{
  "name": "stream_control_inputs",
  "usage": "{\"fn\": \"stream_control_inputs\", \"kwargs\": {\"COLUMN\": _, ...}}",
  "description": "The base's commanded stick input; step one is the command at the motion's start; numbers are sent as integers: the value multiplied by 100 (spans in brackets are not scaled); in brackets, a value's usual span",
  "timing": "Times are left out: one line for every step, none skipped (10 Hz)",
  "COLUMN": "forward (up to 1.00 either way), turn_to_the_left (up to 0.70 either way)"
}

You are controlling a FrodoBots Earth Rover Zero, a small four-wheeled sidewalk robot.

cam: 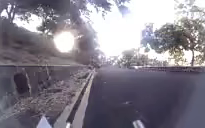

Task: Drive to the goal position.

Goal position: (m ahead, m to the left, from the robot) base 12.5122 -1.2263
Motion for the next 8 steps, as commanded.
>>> {"fn": "stream_control_inputs", "kwargs": {"forward": 50, "turn_to_the_left": 0}}
{"fn": "stream_control_inputs", "kwargs": {"forward": 50, "turn_to_the_left": 0}}
{"fn": "stream_control_inputs", "kwargs": {"forward": 50, "turn_to_the_left": 0}}
{"fn": "stream_control_inputs", "kwargs": {"forward": 50, "turn_to_the_left": 0}}
{"fn": "stream_control_inputs", "kwargs": {"forward": 50, "turn_to_the_left": 0}}
{"fn": "stream_control_inputs", "kwargs": {"forward": 50, "turn_to_the_left": 0}}
{"fn": "stream_control_inputs", "kwargs": {"forward": 50, "turn_to_the_left": 0}}
{"fn": "stream_control_inputs", "kwargs": {"forward": 50, "turn_to_the_left": 0}}
